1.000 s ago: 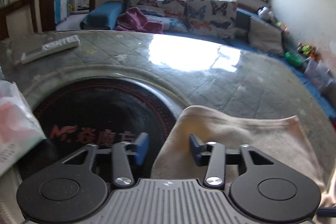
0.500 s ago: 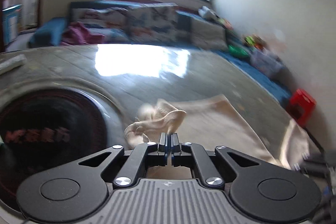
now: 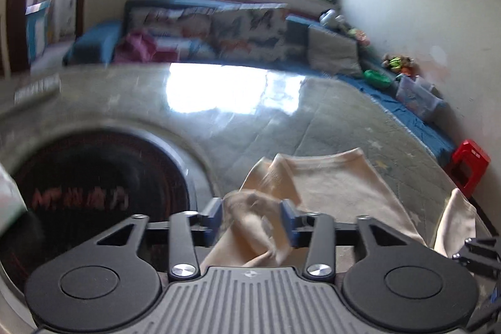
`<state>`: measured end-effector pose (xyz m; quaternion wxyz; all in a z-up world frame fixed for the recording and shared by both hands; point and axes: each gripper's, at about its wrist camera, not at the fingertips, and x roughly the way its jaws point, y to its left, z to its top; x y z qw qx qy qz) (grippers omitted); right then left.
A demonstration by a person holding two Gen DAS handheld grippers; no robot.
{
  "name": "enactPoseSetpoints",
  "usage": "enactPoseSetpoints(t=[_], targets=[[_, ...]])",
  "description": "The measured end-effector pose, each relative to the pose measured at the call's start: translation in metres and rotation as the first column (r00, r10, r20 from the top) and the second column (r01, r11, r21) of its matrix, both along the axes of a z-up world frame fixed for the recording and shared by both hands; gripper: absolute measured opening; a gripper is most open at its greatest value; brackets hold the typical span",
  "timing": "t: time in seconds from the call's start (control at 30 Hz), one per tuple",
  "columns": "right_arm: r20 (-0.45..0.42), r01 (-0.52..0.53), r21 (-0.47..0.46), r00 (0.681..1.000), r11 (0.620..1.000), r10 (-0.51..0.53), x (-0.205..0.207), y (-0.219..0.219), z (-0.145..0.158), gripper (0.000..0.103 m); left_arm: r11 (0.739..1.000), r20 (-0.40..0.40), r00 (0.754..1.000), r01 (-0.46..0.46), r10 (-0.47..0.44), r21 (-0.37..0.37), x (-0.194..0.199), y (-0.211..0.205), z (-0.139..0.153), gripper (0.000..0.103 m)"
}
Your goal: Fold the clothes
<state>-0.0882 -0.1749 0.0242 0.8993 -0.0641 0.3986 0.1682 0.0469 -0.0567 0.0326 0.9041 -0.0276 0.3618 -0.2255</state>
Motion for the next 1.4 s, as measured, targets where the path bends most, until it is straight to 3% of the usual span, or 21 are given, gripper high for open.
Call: enactPoseSetpoints(t=[0.1, 0.13, 0.17, 0.23, 0.37, 0.6, 0.67, 0.73, 0.8, 0.93, 1.07, 1.13, 1.27, 1.4], targets=[[0.001, -0.001, 0.002, 1.0, 1.0, 0.001, 0.0, -0.001, 0.0, 0.064, 1.0, -0.011, 1.0, 0.003, -0.003, -0.005, 0.005, -0.002, -0.003, 0.053], [0.002, -0.001, 0.002, 1.0, 1.0, 0.001, 0.0, -0.001, -0.001, 0.064, 1.0, -0.004, 1.0, -0.003, 0.003, -0.007, 0.007, 0.0, -0.003, 0.043], [0.002, -0.002, 0.003, 1.0, 1.0, 0.002, 0.0, -0.001, -0.001, 0.064, 1.0, 0.003, 1.0, -0.009, 0.009, -0.009, 0.009, 0.001, -0.002, 0.022], [0.002, -0.001, 0.004, 1.0, 1.0, 0.001, 0.0, -0.001, -0.001, 0.064, 1.0, 0.017, 1.0, -0.02, 0.02, -0.014, 0.013, 0.004, -0.002, 0.012], [0.002, -0.002, 0.003, 1.0, 1.0, 0.002, -0.001, -0.001, -0.001, 0.064, 0.997, 0.079, 0.993, -0.083, 0.083, -0.003, 0.023, 0.015, 0.005, 0.01], [-0.001, -0.002, 0.003, 1.0, 1.0, 0.002, 0.001, -0.001, -0.001, 0.065, 0.958, 0.057, 0.959, -0.281, 0.278, 0.056, 0.06, 0.047, -0.003, 0.016], [-0.002, -0.003, 0.001, 1.0, 1.0, 0.003, 0.001, -0.001, -0.001, 0.065, 0.961, 0.045, 0.96, -0.276, 0.275, 0.024, 0.056, 0.053, -0.002, 0.024], [-0.003, -0.004, -0.001, 1.0, 1.0, 0.004, 0.002, 0.0, -0.001, 0.066, 0.964, 0.035, 0.963, -0.267, 0.267, -0.012, 0.05, 0.058, 0.001, 0.023], [-0.004, -0.005, -0.003, 1.0, 1.0, 0.005, 0.003, 0.0, -0.001, 0.066, 0.979, 0.045, 0.978, -0.202, 0.203, -0.024, 0.041, 0.049, 0.003, 0.022], [-0.005, -0.005, -0.007, 1.0, 1.0, 0.005, 0.004, 0.001, -0.001, 0.067, 0.994, 0.051, 0.993, -0.11, 0.108, 0.019, 0.037, 0.023, -0.003, 0.022], [-0.006, 0.003, -0.008, 1.0, 1.0, -0.003, 0.003, 0.001, 0.0, 0.067, 0.986, -0.011, 0.988, -0.152, 0.153, 0.062, 0.049, 0.021, -0.018, 0.023], [-0.001, 0.012, 0.001, 1.0, 1.0, -0.012, -0.001, 0.0, 0.002, 0.067, 0.986, -0.004, 0.988, -0.155, 0.155, 0.058, 0.044, 0.023, -0.016, 0.025], [-0.001, 0.024, 0.01, 1.0, 1.0, -0.024, -0.01, -0.004, 0.003, 0.067, 0.988, 0.028, 0.989, -0.145, 0.144, 0.056, 0.022, 0.025, -0.004, 0.043], [0.016, 0.033, 0.013, 0.999, 0.999, -0.033, -0.024, -0.005, 0.006, 0.067, 0.992, 0.034, 0.993, -0.118, 0.116, 0.044, -0.015, 0.02, 0.004, 0.053]])
